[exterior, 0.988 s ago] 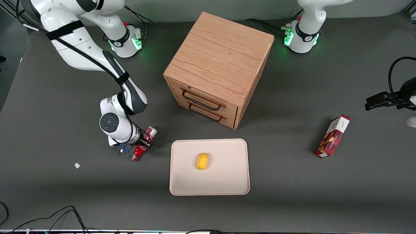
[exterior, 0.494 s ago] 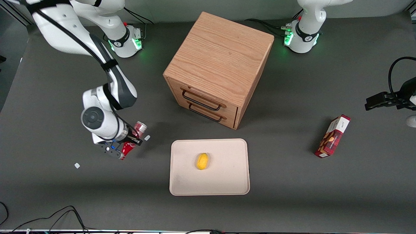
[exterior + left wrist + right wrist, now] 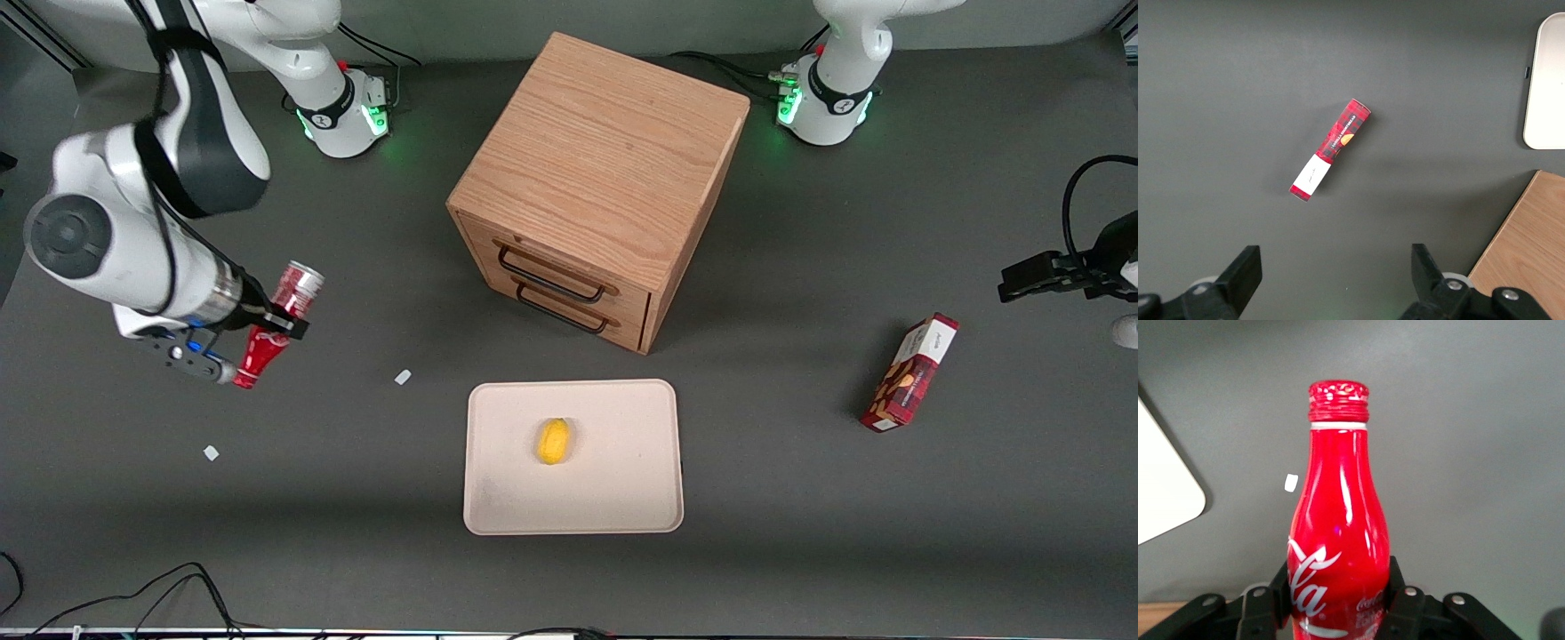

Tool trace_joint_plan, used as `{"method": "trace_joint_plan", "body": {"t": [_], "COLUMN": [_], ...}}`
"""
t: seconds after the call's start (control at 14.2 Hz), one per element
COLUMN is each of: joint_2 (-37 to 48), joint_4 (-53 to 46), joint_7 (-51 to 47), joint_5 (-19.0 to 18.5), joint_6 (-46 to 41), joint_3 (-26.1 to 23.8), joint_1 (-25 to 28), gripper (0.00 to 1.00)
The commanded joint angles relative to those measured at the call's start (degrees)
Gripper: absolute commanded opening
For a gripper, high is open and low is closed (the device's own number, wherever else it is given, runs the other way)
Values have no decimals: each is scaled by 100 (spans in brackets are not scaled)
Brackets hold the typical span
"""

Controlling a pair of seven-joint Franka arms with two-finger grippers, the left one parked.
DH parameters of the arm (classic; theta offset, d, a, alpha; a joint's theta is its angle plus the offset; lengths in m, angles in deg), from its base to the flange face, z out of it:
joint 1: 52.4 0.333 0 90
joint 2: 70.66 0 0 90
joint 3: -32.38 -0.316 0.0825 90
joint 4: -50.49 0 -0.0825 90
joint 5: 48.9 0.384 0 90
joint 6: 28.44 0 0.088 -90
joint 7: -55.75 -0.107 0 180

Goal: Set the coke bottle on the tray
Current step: 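Lift the bottle upright with the right gripper, then carry the upright bottle over the white tray beside the lemon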

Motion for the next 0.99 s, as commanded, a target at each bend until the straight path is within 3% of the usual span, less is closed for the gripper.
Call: {"method": "trace_joint_plan", "body": {"t": [0.0, 0.35, 0.92], "joint_2": [-130, -1006, -3872], "joint_4": [-676, -1598, -4192], "joint_7": [208, 183, -73], "joint_5": [118, 118, -233], "joint_6": [-458, -468, -39], "joint_3": [-85, -111, 116], "joint_1": [-88, 25, 1422], "gripper": [0, 0, 0]}}
